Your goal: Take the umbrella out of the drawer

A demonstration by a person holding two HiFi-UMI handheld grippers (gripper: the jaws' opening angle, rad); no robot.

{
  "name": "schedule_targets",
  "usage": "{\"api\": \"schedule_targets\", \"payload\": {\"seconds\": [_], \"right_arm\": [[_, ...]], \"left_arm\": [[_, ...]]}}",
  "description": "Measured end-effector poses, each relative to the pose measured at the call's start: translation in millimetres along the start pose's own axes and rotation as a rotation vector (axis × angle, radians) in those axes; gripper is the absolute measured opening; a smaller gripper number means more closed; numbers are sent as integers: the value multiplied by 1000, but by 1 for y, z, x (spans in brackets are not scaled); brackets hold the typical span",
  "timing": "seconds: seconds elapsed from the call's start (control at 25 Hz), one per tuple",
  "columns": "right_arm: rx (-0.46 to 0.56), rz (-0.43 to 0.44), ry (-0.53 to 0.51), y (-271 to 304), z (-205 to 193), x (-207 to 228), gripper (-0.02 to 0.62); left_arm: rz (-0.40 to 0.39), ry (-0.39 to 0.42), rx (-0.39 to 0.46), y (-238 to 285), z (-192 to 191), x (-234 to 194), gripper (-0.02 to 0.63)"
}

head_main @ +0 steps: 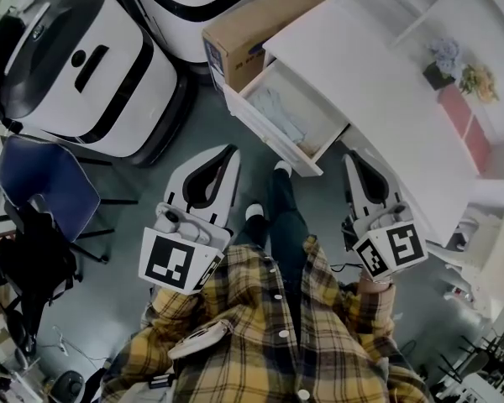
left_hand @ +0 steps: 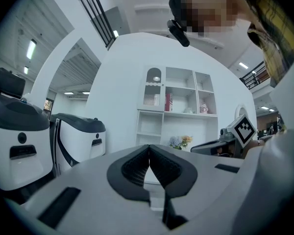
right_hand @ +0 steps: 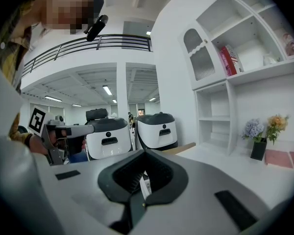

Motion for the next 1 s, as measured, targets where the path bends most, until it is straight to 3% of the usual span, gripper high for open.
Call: {"api": "schedule_targets", "payload": {"seconds": [0.56,1.0], "right_arm": [[-11,7,17,60,16,79,17],[-18,83,7,119,46,150,17]], "left_arm": [[-25,13,-5,104,13,-22,20],[-11,29,0,199,36,-34,20]]}}
Point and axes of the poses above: the fingertips, and each gripper's own axes: y forward along the fingers, x to its right, z out of its top, the point moved 8 cm from there along -y, backward along the fingers, and after that the axes turned 4 degrees about z, right-handed, at the moved point
